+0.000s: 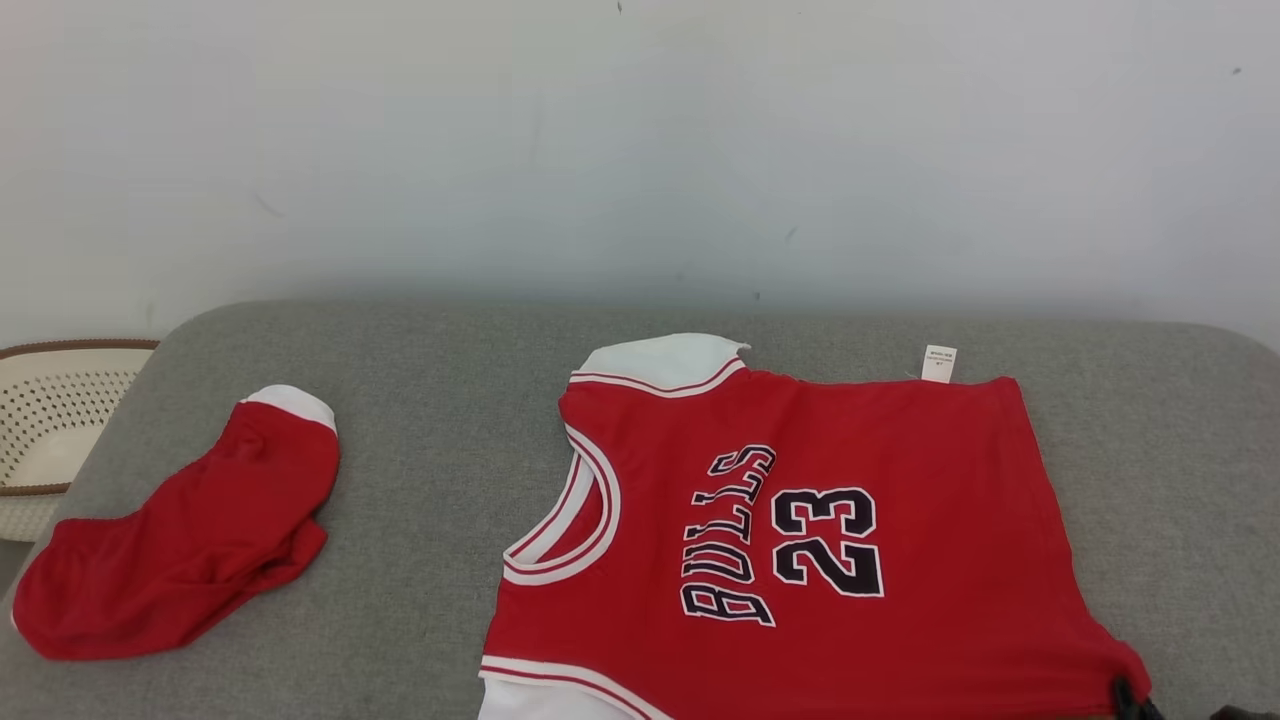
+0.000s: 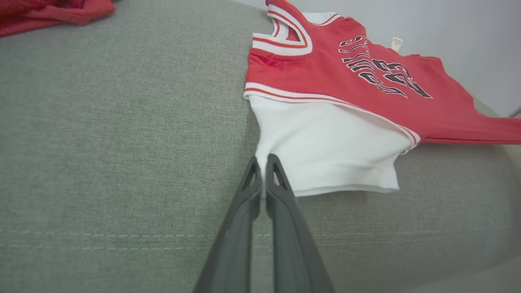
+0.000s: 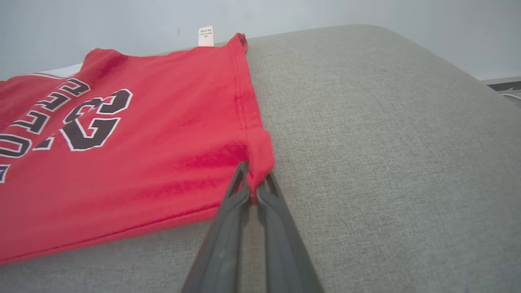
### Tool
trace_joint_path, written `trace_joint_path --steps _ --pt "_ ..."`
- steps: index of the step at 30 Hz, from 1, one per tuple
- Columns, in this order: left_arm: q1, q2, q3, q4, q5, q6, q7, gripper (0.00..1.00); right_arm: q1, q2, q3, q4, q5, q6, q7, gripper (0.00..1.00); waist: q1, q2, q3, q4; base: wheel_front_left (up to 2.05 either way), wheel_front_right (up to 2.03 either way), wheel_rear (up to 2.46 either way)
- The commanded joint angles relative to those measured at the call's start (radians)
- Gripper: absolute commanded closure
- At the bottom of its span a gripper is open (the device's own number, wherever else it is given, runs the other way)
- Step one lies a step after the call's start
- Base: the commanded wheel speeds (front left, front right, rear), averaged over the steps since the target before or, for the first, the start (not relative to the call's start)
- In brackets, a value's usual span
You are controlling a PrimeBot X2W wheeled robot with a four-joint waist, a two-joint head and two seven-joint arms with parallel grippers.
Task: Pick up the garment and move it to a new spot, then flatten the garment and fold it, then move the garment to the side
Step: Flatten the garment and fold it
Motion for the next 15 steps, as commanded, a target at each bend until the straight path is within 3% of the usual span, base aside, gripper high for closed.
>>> trace_joint_path --steps 1,7,15 --pt "0.015 0.007 -0.003 -0.019 -0.015 -0.003 -0.001 1.00 0.012 -0.001 -0.011 -0.023 -0.010 -0.002 0.000 1.00 0.0001 0.0001 0.003 -0.001 0.00 0.00 0.00" --pt "-0.036 0.005 -0.020 -0.131 -0.027 -0.005 -0.001 1.00 -0.006 0.000 -0.029 -0.068 -0.033 -0.002 0.000 1.00 0.0001 0.0001 0.026 -0.002 0.00 0.00 0.00" --pt "-0.126 0.005 -0.037 -0.252 -0.040 -0.007 -0.001 1.00 -0.067 0.000 -0.030 -0.037 -0.052 -0.002 0.000 1.00 0.0001 0.0001 0.067 0.004 0.00 0.00 0.00"
